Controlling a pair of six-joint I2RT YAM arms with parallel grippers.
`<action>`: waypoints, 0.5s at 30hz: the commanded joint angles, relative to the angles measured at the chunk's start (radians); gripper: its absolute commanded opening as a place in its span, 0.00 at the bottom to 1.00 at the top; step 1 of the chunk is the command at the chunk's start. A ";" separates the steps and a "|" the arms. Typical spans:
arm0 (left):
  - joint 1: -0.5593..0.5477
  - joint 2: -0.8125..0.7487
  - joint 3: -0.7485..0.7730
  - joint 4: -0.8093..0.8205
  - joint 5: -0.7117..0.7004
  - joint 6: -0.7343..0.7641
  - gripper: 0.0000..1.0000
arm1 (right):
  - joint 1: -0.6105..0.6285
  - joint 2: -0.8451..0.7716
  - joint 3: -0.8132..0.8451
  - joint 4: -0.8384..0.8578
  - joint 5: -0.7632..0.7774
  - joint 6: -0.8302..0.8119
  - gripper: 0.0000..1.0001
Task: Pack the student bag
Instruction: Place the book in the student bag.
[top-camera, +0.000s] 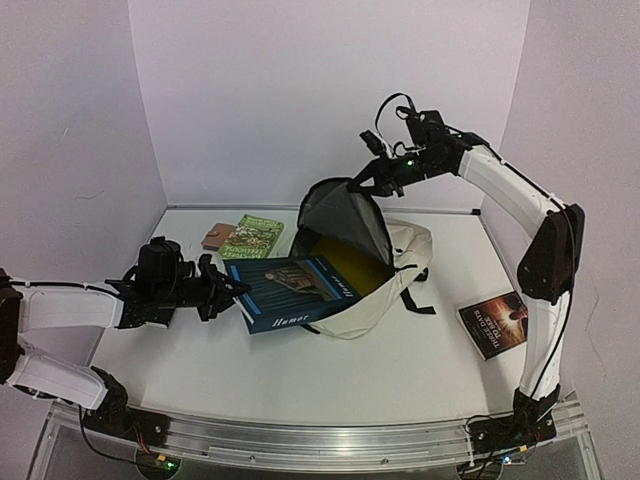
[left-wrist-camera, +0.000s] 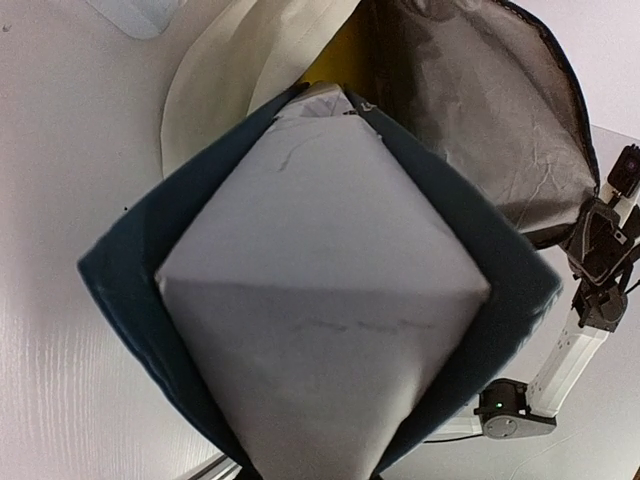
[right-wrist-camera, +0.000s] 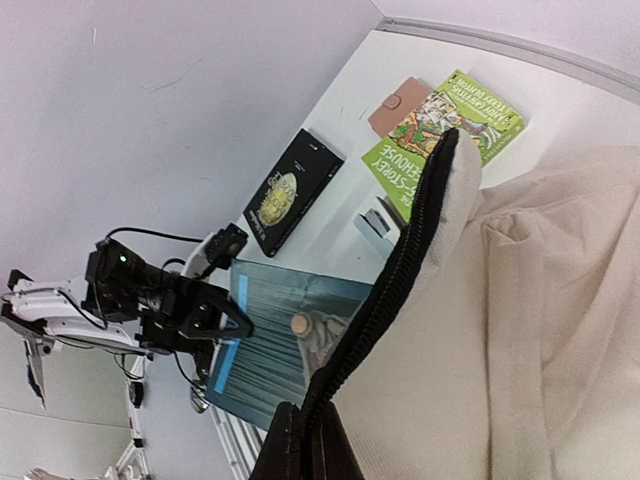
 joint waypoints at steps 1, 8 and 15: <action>-0.002 0.019 -0.005 0.186 -0.064 -0.036 0.00 | 0.066 -0.095 -0.014 0.176 -0.092 0.140 0.00; -0.002 0.162 0.062 0.301 -0.127 -0.036 0.00 | 0.139 -0.083 -0.003 0.368 -0.096 0.325 0.00; -0.008 0.381 0.242 0.354 -0.099 -0.031 0.02 | 0.177 -0.047 0.020 0.532 -0.114 0.487 0.00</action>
